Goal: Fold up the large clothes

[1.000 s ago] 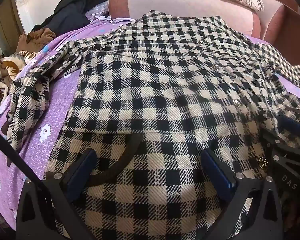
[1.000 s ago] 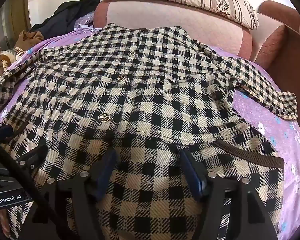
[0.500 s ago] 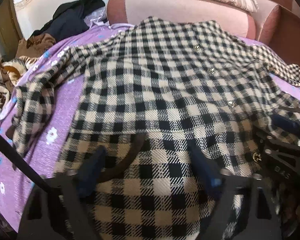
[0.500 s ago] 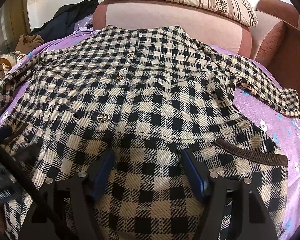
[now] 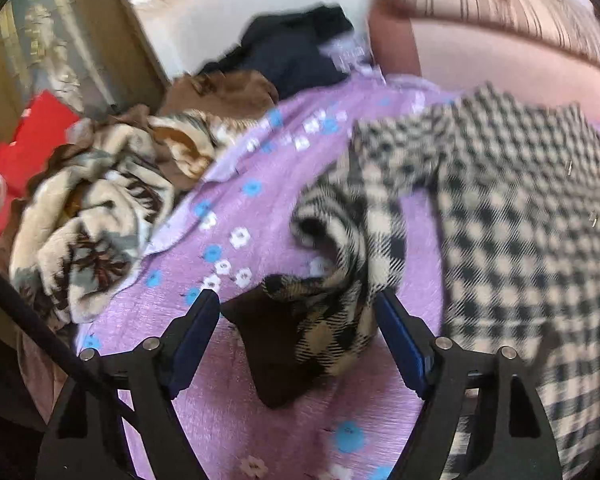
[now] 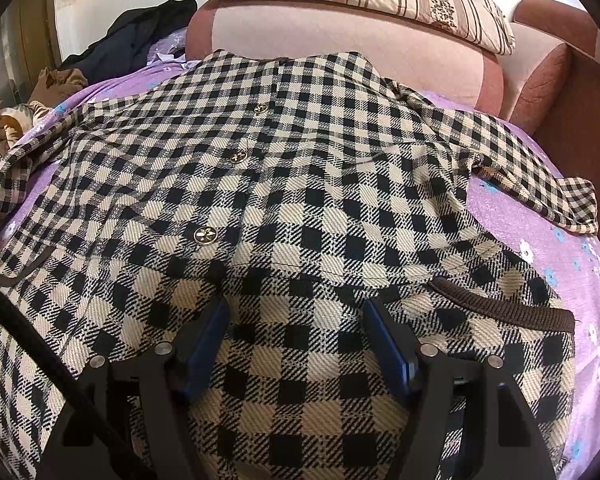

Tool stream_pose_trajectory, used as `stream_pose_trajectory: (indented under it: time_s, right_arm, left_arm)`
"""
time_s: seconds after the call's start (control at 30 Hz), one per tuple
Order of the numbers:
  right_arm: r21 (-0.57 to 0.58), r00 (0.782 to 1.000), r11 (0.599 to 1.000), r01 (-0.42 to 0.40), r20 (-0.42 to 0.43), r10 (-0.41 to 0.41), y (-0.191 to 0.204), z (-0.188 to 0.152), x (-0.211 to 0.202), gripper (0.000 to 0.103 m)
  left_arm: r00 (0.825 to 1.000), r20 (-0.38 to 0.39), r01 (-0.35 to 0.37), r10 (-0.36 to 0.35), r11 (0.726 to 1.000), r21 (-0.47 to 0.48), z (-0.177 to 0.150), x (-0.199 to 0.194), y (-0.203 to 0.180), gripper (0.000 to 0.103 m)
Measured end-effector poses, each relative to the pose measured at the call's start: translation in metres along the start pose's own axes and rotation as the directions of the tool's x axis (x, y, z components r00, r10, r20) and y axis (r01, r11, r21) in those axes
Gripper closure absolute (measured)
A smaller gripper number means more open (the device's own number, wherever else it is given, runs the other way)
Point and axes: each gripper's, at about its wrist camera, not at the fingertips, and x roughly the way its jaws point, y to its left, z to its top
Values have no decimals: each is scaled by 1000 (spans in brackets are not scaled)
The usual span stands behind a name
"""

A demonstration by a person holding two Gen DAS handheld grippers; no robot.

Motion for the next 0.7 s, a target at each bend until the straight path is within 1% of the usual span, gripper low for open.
stream_pose_trajectory:
  time_s: [0.03, 0.07, 0.1, 0.13, 0.17, 0.2, 0.27, 0.37, 0.43, 0.47, 0.5, 0.53, 0.6, 0.63, 0.67, 0.7]
  right_arm:
    - [0, 1000, 1000, 0, 0, 0, 1, 0, 0, 29]
    - [1, 1000, 1000, 0, 0, 0, 1, 1, 0, 29]
    - [1, 1000, 1000, -1, 0, 1, 1, 0, 0, 29]
    - [1, 1000, 1000, -1, 1, 1, 0, 0, 0, 29]
    - [2, 1000, 1000, -3, 2, 3, 0, 0, 0, 29]
    - [2, 1000, 1000, -5, 2, 5, 0, 0, 0, 29]
    - [3, 1000, 1000, -6, 3, 6, 0, 0, 0, 29]
    - [4, 1000, 1000, -6, 4, 6, -1, 0, 0, 29]
    - [3, 1000, 1000, -5, 5, 5, -1, 0, 0, 28]
    - [3, 1000, 1000, -5, 5, 5, -1, 0, 0, 28]
    - [3, 1000, 1000, -5, 5, 5, -1, 0, 1, 28]
    - [3, 1000, 1000, -5, 5, 5, -1, 0, 1, 28]
    - [3, 1000, 1000, -4, 5, 4, -1, 0, 1, 28]
    - [3, 1000, 1000, -4, 5, 4, -1, 0, 1, 28]
    - [3, 1000, 1000, -5, 5, 5, -1, 0, 1, 28]
    - [4, 1000, 1000, -6, 5, 6, -1, 1, 1, 28]
  left_arm:
    - [999, -31, 20, -19, 1000, 20, -2, 9, 0, 35]
    - [998, -57, 30, -28, 999, 23, -4, 14, 2, 67]
    - [994, -101, 48, -47, 999, 15, -1, 24, 6, 84]
    - [990, -127, 69, -69, 998, -7, 1, 29, 12, 96]
    - [987, -129, 90, -96, 994, -55, 7, 31, 23, 96]
    - [988, -117, 88, -99, 992, -96, 13, 33, 31, 96]
    - [993, -92, 59, -75, 985, -163, 29, 37, 53, 98]
    - [999, -49, -18, 5, 963, -268, 61, 44, 99, 98]
    - [996, -44, -90, 80, 943, -319, 79, 51, 129, 98]
    - [994, -47, -107, 97, 933, -343, 86, 54, 140, 96]
    - [993, -59, -116, 101, 917, -382, 93, 60, 157, 94]
    - [992, -69, -121, 102, 904, -410, 95, 65, 168, 89]
    - [987, -85, -163, 140, 875, -456, 95, 67, 189, 89]
    - [985, -86, -174, 152, 866, -469, 95, 67, 195, 84]
    - [985, -85, -175, 153, 859, -481, 93, 66, 200, 75]
    - [988, -79, -154, 133, 848, -507, 90, 61, 208, 68]
